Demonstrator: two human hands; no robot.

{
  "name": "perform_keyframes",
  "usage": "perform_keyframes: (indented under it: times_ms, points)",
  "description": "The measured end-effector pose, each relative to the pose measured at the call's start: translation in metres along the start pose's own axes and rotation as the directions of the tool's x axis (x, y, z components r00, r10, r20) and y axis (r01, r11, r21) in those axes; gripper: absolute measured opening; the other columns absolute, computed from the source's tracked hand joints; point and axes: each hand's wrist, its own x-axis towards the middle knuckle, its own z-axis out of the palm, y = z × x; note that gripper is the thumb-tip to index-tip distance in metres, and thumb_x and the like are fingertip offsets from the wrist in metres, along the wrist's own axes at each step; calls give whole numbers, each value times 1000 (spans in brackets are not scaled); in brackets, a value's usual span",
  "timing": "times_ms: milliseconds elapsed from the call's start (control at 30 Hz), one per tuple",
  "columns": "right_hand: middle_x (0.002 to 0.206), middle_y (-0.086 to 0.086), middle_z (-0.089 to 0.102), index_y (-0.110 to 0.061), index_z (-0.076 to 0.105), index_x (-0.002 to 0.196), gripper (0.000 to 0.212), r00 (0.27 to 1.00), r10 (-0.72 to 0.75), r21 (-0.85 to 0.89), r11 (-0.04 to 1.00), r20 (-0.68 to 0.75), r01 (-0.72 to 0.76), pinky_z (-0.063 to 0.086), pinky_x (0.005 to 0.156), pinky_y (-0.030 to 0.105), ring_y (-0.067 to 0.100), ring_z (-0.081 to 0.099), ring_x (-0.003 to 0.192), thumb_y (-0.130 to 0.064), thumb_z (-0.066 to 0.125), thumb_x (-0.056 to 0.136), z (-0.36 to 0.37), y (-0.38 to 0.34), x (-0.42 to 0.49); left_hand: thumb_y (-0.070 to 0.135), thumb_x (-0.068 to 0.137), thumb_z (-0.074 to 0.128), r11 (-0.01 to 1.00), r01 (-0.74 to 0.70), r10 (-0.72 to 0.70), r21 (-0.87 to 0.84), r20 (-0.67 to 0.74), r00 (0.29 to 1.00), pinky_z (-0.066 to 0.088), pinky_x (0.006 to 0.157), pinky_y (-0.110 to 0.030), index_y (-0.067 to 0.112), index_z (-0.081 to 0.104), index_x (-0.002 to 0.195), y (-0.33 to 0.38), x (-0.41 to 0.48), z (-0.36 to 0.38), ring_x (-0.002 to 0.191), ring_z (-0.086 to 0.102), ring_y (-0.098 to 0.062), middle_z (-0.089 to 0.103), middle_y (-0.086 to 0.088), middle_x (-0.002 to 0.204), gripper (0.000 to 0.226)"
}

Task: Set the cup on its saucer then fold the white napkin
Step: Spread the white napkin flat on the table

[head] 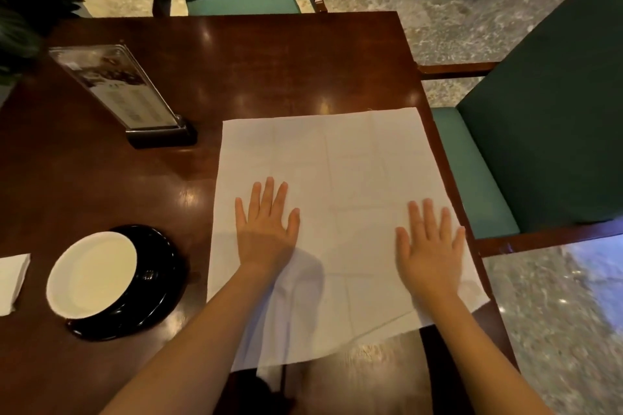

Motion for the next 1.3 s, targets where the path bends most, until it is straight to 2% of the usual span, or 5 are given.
perform_keyframes:
  times_ms: [233, 400, 500, 967, 1300]
  points:
    - [158, 14, 7, -12, 10, 149, 57, 965, 259, -46, 964, -32, -260, 11, 115, 59, 30, 4, 146, -28, 28, 97, -19, 26, -37, 53, 95, 7, 999, 42, -37, -13, 253, 967, -12, 115, -48, 28, -9, 147, 1, 9, -11, 143, -18, -19, -18, 2, 156, 61]
    - [150, 19, 30, -3, 32, 142, 62, 978, -194, 103, 974, -79, 202, 8, 113, 53, 36, 28, 139, -4, 45, 81, -4, -79, -47, 33, 98, 18, 969, -213, 212, -122, -19, 977, 5, 115, -50, 21, 24, 146, 25, -61, -25, 144, 8, -21, 16, -3, 155, 50]
    - [153, 8, 28, -13, 31, 144, 52, 937, -348, 93, 935, 37, 344, 7, 114, 49, 28, 23, 142, -29, 33, 94, 18, -117, -65, 36, 94, 24, 992, -57, 62, -109, 46, 997, 2, 114, -49, 26, 23, 145, 14, -97, -18, 144, 1, -15, 16, 0, 155, 52]
    - [158, -2, 14, -28, 15, 149, 65, 735, -654, -84, 734, 176, 674, 11, 114, 47, 22, 9, 146, -59, 29, 93, -1, 49, -92, 48, 92, 24, 1000, -18, 18, -5, 96, 995, -1, 113, -52, 27, 22, 146, -8, -106, -10, 144, 9, -18, 15, 0, 155, 58]
    - [151, -10, 29, -28, 38, 140, 59, 813, -561, 192, 825, 158, 532, 21, 117, 29, 5, 22, 140, -17, 56, 85, -35, 122, -101, 48, 96, 33, 837, -527, 546, -145, 173, 819, 5, 116, -43, 31, 23, 146, -49, -122, -21, 145, 9, -15, 15, 6, 156, 54]
